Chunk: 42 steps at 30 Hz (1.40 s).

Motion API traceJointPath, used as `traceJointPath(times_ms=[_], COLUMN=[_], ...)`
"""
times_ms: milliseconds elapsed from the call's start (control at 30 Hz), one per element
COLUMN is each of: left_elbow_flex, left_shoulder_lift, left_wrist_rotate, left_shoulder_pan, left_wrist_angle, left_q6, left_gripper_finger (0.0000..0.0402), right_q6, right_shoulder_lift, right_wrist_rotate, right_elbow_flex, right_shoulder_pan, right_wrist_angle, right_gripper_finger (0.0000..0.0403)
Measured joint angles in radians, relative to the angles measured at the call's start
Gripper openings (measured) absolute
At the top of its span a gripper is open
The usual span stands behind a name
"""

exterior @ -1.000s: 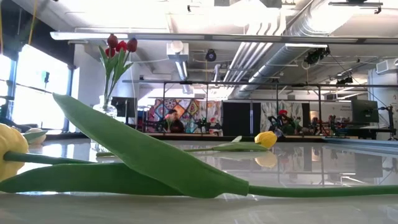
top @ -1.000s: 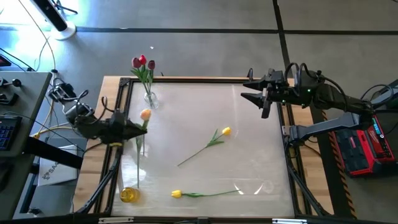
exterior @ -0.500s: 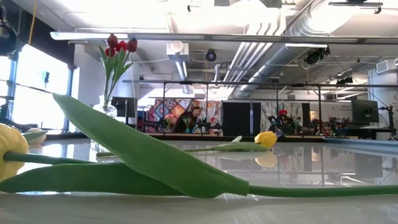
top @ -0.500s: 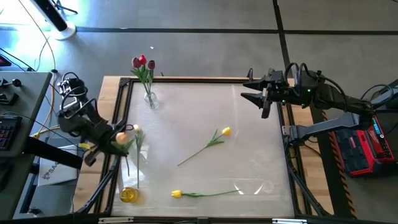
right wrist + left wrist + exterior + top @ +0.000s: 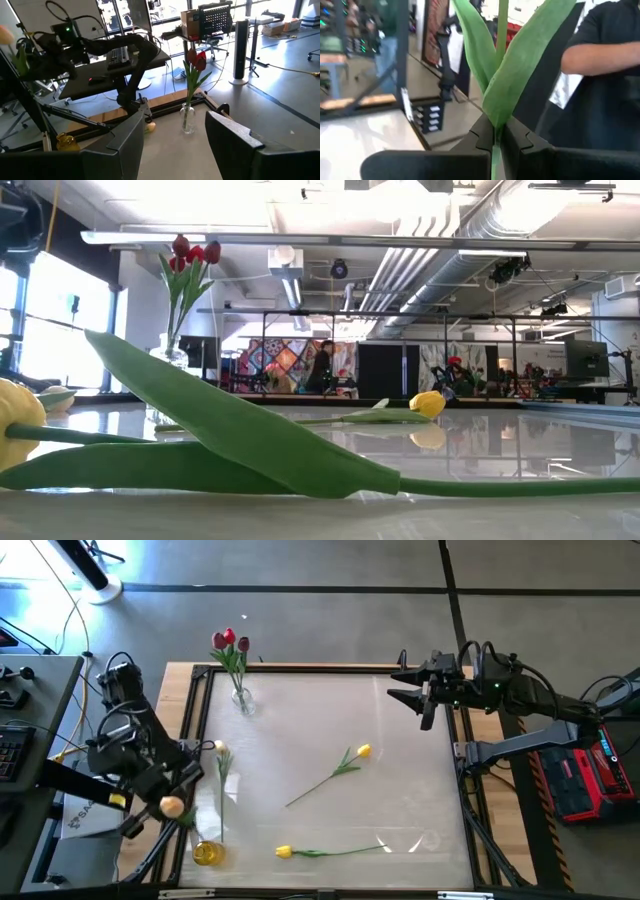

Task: Sort flowers into vase by color
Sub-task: Put the right white flower into the yellow vase

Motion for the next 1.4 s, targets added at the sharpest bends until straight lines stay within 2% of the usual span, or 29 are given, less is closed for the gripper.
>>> traceJointPath(times_ms=[233, 433, 800, 967, 1100, 1400], left_elbow_flex=[0.000, 0.000, -0.016, -0.108, -0.174, -0.183], left_shoulder_lift=[0.071, 0.071, -0.049, -0.146, -0.177, -0.177], left_wrist_rotate=[-0.029, -0.028, -0.026, -0.022, -0.023, -0.059], left_shoulder_pan=[-0.070, -0.120, -0.268, -0.369, -0.454, -0.439], left_wrist_angle=[-0.004, 0.005, -0.013, -0.017, 0.023, 0.083], left_q6=[-0.037, -0.016, 0.233, 0.201, 0.224, 0.306], left_gripper_finger=[0.0000, 0.0000, 0.0000, 0.0000, 0.0000, 0.0000], right_q6=[0.000, 0.000, 0.000, 0.000, 0.000, 0.000], right_shoulder_lift=[0.000, 0.000, 0.000, 0.000, 0.000, 0.000], right_wrist_rotate=[0.000, 0.000, 0.000, 0.000, 0.000, 0.000], right_elbow_flex=[0.000, 0.000, 0.000, 0.000, 0.000, 0.000], right_shoulder_pan=[0.000, 0.000, 0.000, 0.000, 0.000, 0.000], right_wrist_angle=[0.000, 0.000, 0.000, 0.000, 0.000, 0.000], right_gripper_finger=[0.0199, 0.0199, 0.0199, 0.0199, 0.0199, 0.0199])
